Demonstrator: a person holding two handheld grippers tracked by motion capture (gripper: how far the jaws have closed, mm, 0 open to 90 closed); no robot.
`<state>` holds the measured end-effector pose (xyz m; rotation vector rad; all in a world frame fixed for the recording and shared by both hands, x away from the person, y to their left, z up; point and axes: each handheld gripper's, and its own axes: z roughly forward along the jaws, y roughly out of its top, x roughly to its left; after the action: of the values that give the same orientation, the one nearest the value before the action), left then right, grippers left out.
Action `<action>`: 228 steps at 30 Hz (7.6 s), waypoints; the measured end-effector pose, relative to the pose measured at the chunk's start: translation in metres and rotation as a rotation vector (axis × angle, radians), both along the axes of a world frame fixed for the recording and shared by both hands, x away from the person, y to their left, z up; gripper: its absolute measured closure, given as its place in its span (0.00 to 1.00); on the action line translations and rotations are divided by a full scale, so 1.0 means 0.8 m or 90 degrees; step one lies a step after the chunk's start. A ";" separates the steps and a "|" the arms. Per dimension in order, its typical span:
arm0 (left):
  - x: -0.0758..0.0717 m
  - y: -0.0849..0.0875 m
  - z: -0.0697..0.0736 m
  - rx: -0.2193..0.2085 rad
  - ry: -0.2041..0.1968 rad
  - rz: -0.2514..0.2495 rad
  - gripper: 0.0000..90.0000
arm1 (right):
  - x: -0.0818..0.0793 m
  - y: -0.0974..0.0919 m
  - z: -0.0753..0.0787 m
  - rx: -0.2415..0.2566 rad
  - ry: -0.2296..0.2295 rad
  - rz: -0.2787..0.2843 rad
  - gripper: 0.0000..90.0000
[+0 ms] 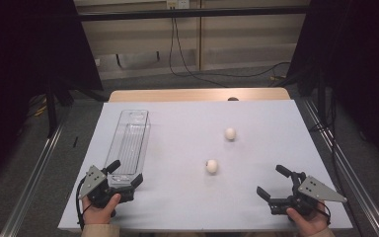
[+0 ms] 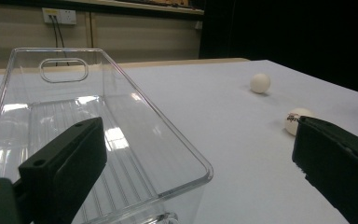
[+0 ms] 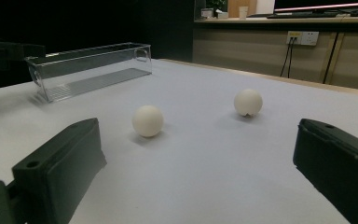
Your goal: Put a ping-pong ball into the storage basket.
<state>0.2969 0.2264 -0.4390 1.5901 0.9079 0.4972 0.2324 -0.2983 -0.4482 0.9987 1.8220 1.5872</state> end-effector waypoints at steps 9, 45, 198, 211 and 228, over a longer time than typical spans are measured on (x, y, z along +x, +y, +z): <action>0.001 -0.003 0.000 0.005 0.003 -0.007 0.03 | 0.001 -0.002 0.001 0.000 -0.002 0.000 0.01; 0.006 -0.043 0.011 -0.003 0.020 -0.066 0.02 | 0.000 0.000 0.004 -0.002 0.005 0.010 0.01; 0.040 -0.165 -0.004 0.093 0.100 -0.162 0.03 | 0.000 0.002 0.007 0.001 -0.006 0.023 0.01; 0.041 -0.173 -0.005 0.098 0.104 -0.169 0.03 | 0.001 0.001 0.007 0.001 -0.007 0.022 0.01; 0.043 -0.179 -0.007 0.104 0.108 -0.176 0.03 | 0.001 0.001 0.007 0.001 -0.008 0.020 0.01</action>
<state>0.3315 0.0829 -0.4444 1.8949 0.7714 0.2488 0.2336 -0.2975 -0.4428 0.9633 1.8363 1.6092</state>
